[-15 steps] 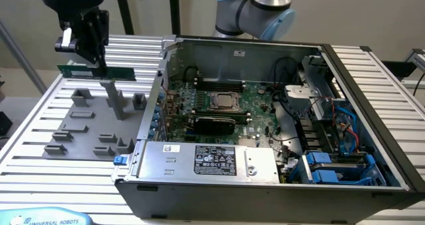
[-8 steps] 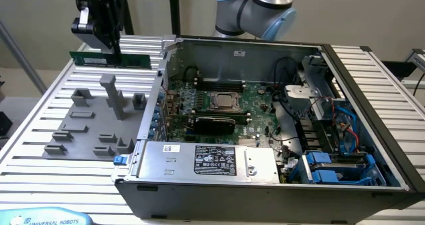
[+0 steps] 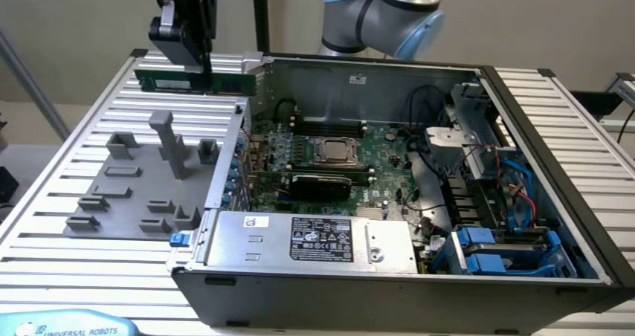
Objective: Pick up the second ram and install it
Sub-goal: 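Pick up the second ram and move it above second insertion slot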
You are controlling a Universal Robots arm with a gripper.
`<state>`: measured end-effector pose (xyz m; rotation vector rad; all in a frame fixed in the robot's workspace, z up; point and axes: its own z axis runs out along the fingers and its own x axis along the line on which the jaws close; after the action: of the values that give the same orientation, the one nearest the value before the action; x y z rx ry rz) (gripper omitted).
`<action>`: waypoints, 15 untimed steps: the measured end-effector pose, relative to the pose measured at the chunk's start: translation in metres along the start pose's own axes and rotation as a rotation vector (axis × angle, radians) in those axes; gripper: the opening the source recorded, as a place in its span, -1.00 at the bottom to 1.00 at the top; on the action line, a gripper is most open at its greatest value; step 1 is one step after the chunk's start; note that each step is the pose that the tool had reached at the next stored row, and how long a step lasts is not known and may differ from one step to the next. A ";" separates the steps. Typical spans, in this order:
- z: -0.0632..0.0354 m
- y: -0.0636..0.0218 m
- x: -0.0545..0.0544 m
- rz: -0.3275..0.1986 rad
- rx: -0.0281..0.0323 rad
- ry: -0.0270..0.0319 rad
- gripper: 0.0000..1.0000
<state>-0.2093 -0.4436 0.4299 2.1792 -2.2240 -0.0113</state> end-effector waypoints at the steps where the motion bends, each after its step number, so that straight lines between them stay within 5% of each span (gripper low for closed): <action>1: -0.0002 -0.0048 0.000 0.000 -0.0001 -0.0010 -0.73; 15: 0.0062 -0.0684 -0.007 0.000 -0.0002 -0.0041 -0.73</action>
<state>-0.1409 -0.4385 0.4219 2.1811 -2.2261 -0.0160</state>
